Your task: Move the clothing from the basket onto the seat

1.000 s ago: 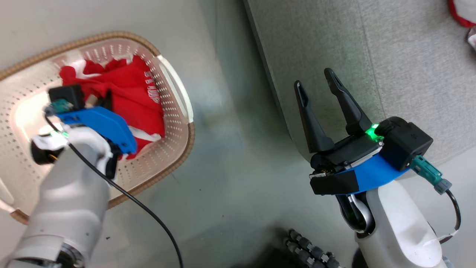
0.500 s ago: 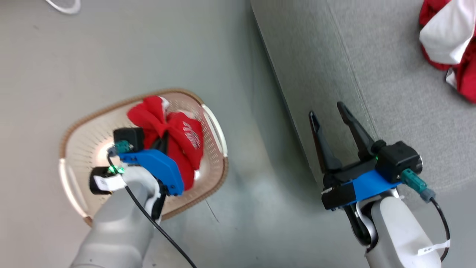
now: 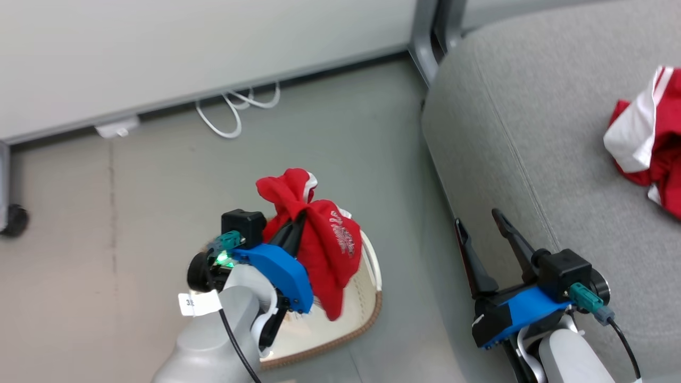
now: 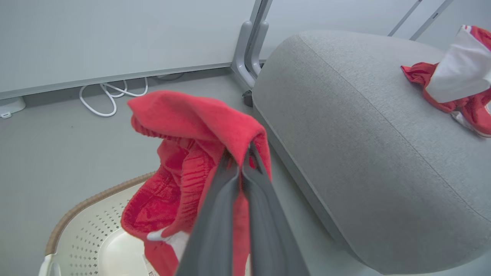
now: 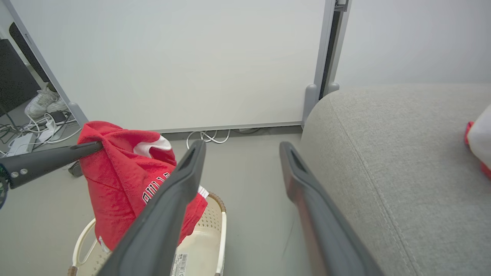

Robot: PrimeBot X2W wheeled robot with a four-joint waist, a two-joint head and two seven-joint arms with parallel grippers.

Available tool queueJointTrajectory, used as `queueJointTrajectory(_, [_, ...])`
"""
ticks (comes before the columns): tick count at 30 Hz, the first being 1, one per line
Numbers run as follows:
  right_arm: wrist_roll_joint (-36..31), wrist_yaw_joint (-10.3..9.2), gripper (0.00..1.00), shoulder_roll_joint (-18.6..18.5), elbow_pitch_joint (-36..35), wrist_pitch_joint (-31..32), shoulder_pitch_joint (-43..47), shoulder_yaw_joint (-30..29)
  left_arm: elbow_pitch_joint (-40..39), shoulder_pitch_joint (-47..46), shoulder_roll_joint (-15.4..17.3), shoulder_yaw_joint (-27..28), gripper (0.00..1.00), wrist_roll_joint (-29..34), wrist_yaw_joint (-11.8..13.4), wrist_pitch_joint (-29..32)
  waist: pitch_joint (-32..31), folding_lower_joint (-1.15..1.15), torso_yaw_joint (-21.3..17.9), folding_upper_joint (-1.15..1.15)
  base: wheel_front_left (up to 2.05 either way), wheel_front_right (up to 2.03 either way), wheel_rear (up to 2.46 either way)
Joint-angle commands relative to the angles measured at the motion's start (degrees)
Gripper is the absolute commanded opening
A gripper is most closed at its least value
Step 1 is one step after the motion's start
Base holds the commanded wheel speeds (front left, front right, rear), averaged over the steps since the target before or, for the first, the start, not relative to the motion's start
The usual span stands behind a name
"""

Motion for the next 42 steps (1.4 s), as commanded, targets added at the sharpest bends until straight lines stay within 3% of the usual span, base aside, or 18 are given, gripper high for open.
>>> queueJointTrajectory(1, [0.5,0.01,1.00,-0.1,-0.1,0.5,1.8,0.1,-1.9,0.3,-0.1,-1.5,0.00,-0.9,-0.1,-0.3,-5.6,0.02,4.2,0.00,0.00,0.00,0.00])
queueJointTrajectory(18, [0.7,0.01,1.00,-0.1,-1.7,2.9,6.3,-1.5,-11.5,-9.1,0.0,-9.7,0.00,-5.3,0.0,0.6,-12.0,0.02,9.6,0.00,0.00,0.00,0.00])
queueJointTrajectory(30, [1.3,0.01,1.00,-0.1,-2.7,3.7,6.2,0.3,-14.4,-15.4,0.0,-13.7,0.00,-8.7,2.8,1.4,-12.5,0.02,9.5,0.00,0.00,0.00,0.00])
queueJointTrajectory(42, [1.1,0.01,1.00,-0.1,-2.4,4.0,5.0,2.0,-14.6,-15.9,0.0,-17.0,0.00,-11.4,3.9,0.4,-12.1,0.02,9.5,0.00,0.00,0.00,0.00])
